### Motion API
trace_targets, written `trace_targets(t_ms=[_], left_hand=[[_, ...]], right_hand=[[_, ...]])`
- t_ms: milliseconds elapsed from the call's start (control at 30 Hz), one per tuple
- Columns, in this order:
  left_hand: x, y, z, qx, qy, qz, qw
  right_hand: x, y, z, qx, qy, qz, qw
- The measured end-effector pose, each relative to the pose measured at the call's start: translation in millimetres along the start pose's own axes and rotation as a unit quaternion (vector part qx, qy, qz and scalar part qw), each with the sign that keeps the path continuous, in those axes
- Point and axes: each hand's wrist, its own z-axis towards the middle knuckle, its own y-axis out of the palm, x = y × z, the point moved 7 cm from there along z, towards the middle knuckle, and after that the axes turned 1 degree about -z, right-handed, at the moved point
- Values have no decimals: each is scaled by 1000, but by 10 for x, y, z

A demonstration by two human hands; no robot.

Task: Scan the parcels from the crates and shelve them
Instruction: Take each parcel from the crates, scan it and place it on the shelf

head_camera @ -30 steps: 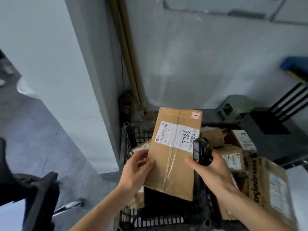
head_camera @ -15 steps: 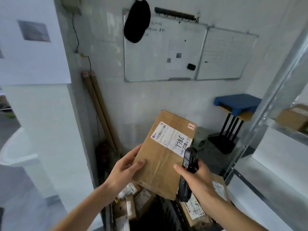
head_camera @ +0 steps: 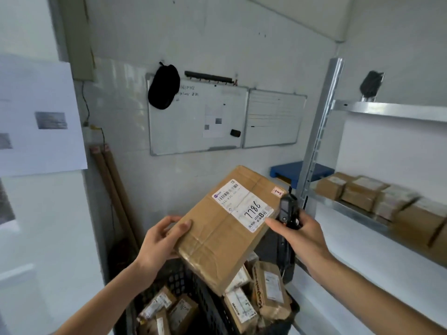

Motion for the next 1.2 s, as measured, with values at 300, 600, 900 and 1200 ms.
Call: trace_targets(t_ms=[300,600,900,1200], left_hand=[[134,716,-237,69,29,21,997],[-129,1525,-506,226,-75,25,971],[-209,2359,-741,238,-61,17,969],[-332,2908,-935,148,-58,26,987]], right_hand=[[67,-1021,-148,22,-7,-7,1000],[483,-1935,-510,63,24,-9,998],[747,-2756,-760,112,40,-16,993],[909,-3231,-1101,152,60,-38,986]])
